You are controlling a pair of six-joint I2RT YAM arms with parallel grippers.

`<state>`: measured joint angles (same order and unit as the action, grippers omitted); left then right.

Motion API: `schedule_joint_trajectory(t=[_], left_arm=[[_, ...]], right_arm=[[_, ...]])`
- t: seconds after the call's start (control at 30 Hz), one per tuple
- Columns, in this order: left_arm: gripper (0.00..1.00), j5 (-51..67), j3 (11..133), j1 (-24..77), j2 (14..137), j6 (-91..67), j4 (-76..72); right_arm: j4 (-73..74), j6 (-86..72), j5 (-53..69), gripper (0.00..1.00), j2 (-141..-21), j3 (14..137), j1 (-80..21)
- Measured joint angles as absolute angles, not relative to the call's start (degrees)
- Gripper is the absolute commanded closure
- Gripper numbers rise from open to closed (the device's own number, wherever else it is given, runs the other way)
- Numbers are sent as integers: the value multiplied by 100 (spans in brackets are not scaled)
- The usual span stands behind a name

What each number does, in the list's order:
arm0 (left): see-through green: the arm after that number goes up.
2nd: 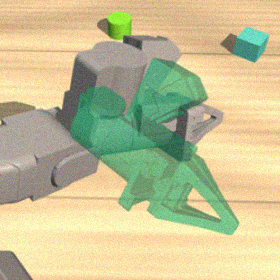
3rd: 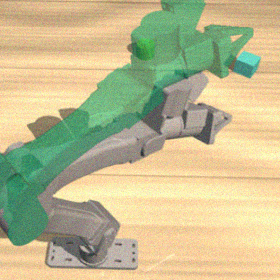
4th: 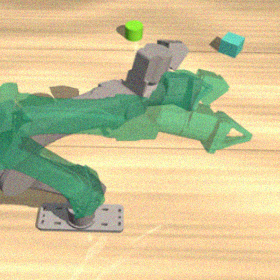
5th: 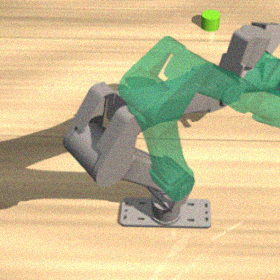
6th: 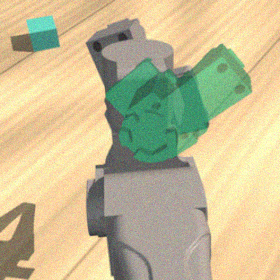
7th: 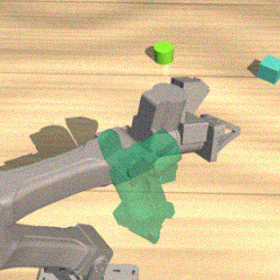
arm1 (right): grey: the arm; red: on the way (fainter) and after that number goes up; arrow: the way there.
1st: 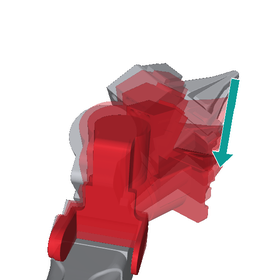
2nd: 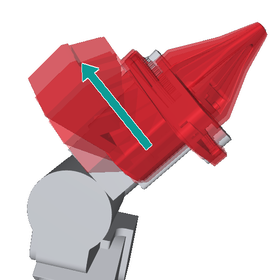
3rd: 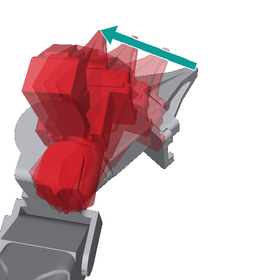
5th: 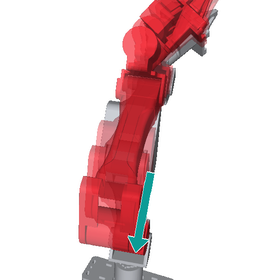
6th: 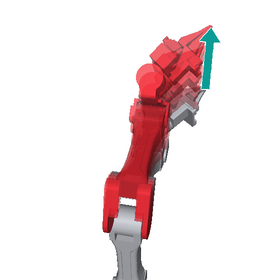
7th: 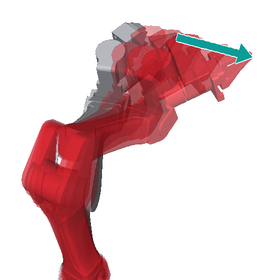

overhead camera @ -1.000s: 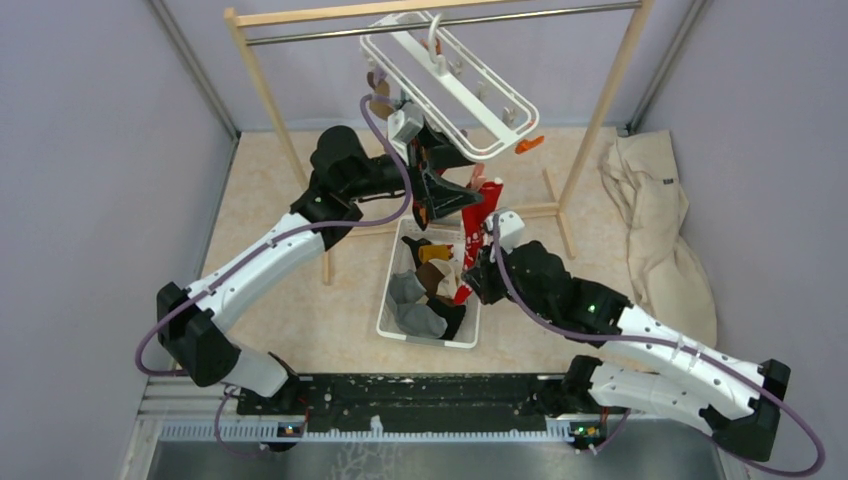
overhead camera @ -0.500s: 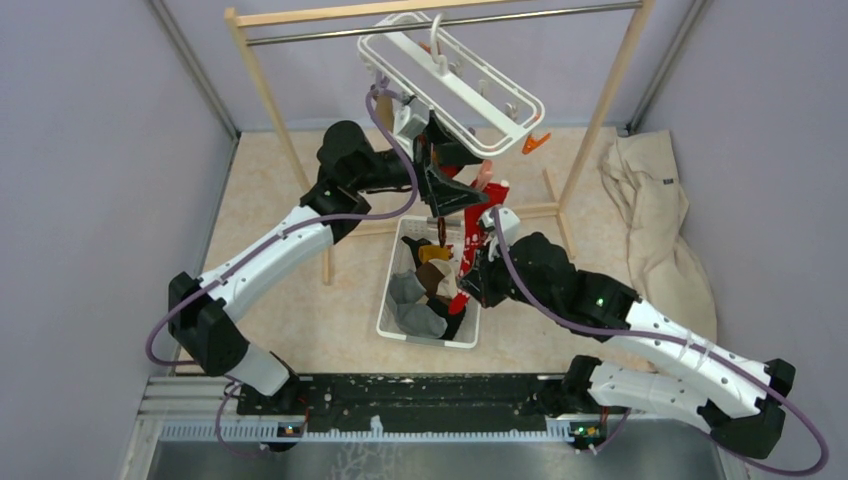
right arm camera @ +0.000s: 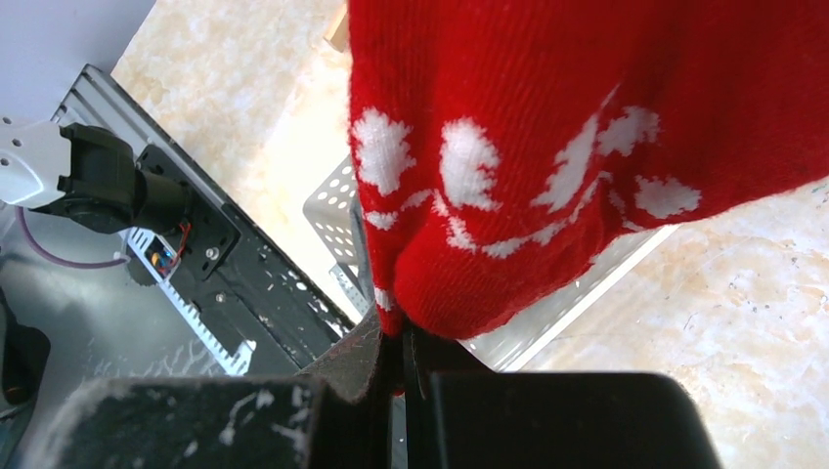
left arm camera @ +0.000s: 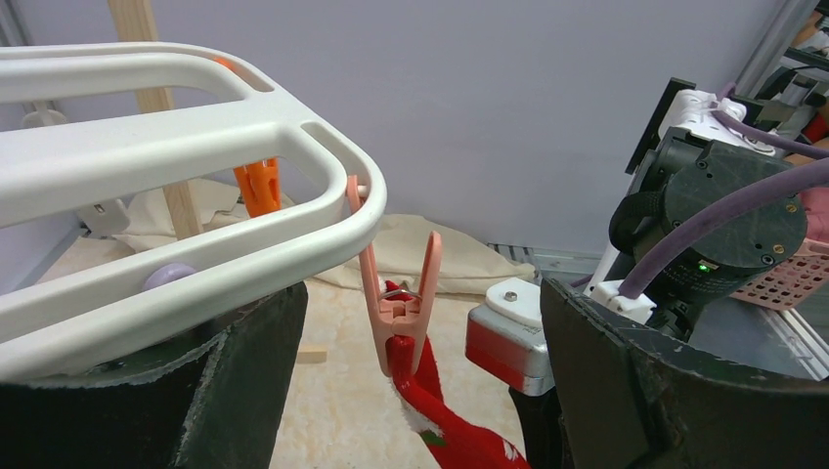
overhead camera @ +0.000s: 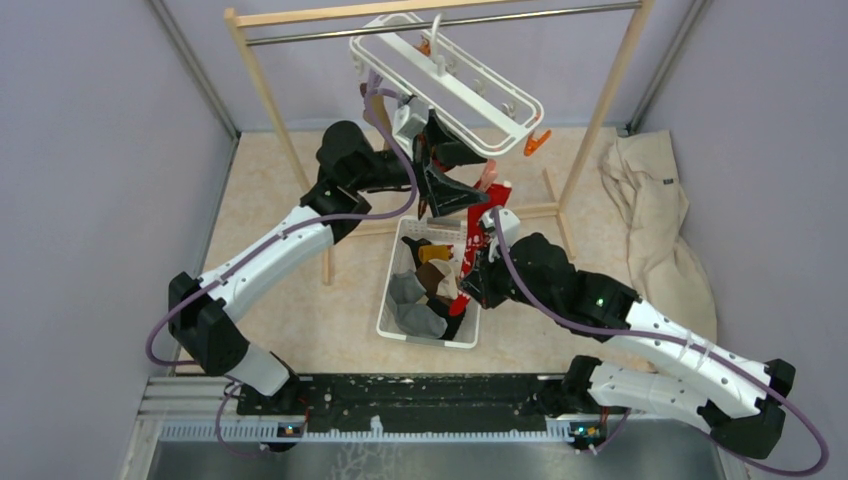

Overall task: Remove the socks clipped to the hanger
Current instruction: Remove the sock from the hanger.

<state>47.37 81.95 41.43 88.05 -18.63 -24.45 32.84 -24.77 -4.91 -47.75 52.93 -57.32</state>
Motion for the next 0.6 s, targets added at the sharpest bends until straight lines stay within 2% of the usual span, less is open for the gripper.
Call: schedule_joint_trajectory(t=[0.6], left_arm=[[5, 4185, 8228, 4416, 8851, -1872, -2530]], right_arm=[[3267, -2512, -561, 100, -4974, 5293, -5732]])
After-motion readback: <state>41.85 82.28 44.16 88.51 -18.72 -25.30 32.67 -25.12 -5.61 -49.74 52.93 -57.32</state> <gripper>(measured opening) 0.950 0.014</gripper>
